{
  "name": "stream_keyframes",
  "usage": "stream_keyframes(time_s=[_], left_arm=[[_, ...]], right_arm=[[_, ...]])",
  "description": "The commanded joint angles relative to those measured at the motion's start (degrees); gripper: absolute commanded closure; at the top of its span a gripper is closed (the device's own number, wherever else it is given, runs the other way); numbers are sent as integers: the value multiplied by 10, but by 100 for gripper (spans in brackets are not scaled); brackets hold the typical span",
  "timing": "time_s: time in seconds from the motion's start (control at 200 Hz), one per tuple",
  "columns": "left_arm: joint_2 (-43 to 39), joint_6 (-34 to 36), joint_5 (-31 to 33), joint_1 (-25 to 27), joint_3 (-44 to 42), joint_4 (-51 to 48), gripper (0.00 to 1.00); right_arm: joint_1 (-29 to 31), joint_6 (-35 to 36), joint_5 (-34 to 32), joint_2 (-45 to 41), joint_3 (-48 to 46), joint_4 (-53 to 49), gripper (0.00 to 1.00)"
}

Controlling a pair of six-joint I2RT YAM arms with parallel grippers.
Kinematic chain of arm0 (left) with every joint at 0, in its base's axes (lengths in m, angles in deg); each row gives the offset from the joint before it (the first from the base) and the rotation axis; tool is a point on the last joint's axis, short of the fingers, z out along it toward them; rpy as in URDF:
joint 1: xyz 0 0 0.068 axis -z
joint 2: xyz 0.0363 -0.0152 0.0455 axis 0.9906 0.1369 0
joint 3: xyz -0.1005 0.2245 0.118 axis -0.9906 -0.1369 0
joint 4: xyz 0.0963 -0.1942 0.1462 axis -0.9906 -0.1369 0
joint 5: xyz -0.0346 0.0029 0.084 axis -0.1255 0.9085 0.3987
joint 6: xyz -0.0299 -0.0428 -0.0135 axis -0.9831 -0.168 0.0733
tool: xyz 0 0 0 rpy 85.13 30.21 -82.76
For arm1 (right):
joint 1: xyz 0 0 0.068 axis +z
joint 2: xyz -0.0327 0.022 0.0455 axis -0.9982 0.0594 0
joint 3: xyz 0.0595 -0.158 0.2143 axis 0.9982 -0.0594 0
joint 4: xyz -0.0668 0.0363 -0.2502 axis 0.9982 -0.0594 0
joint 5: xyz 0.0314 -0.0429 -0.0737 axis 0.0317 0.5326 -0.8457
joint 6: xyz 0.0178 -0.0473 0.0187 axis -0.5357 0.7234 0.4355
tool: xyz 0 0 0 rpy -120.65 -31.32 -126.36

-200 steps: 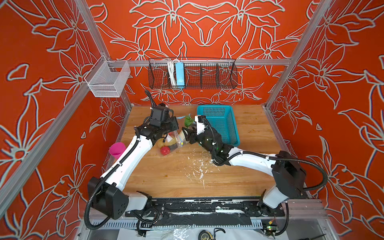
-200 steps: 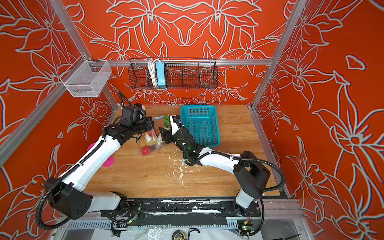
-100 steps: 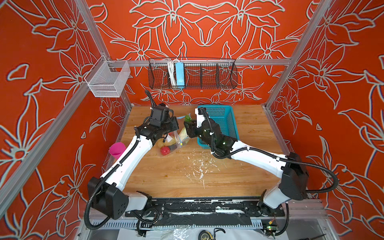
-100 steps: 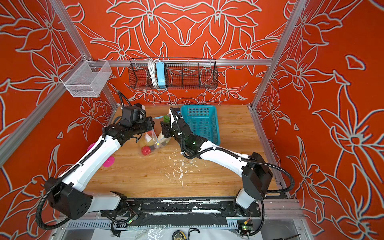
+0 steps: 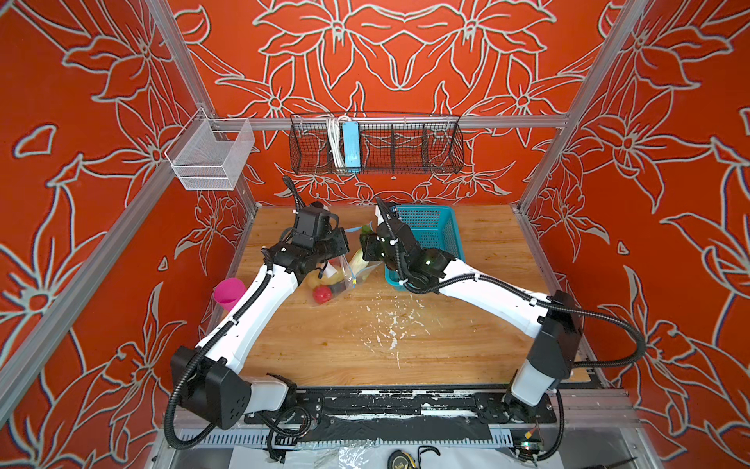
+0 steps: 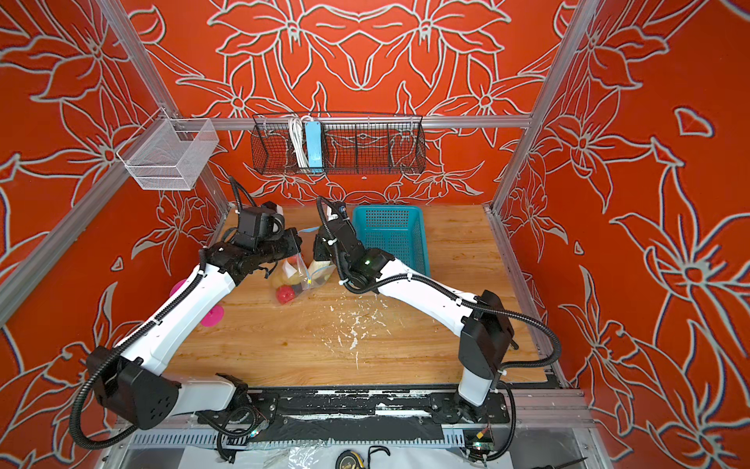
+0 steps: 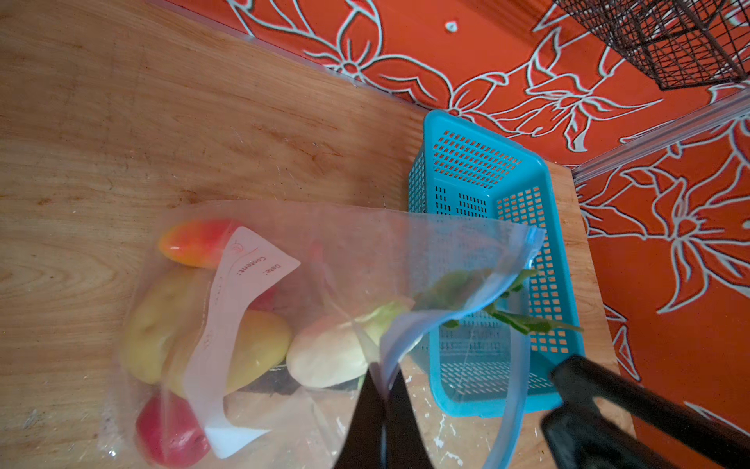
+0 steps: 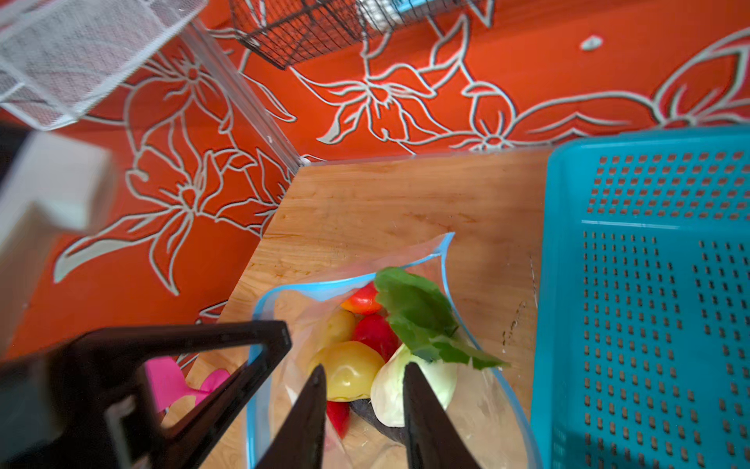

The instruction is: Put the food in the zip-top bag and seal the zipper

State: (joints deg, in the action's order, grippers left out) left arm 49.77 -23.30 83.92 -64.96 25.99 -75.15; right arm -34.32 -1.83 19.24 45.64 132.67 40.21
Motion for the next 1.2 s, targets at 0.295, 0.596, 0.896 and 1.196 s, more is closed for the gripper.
stream_keyframes(time_s=[0.295, 0.596, 0.896, 1.196], left_arm=[[-27, -6, -8, -5, 1, 12, 100], [-39, -6, -4, -6, 0, 13, 100], [-32, -9, -7, -13, 0, 13, 100], [-29, -10, -8, -18, -4, 17, 100]], right_arm=[[4, -36, -68, 105, 134, -129, 71], [2, -43, -59, 167, 189, -139, 71], [-2, -15, 40, 135, 151, -42, 70], [-2, 32, 32, 34, 131, -79, 57]])
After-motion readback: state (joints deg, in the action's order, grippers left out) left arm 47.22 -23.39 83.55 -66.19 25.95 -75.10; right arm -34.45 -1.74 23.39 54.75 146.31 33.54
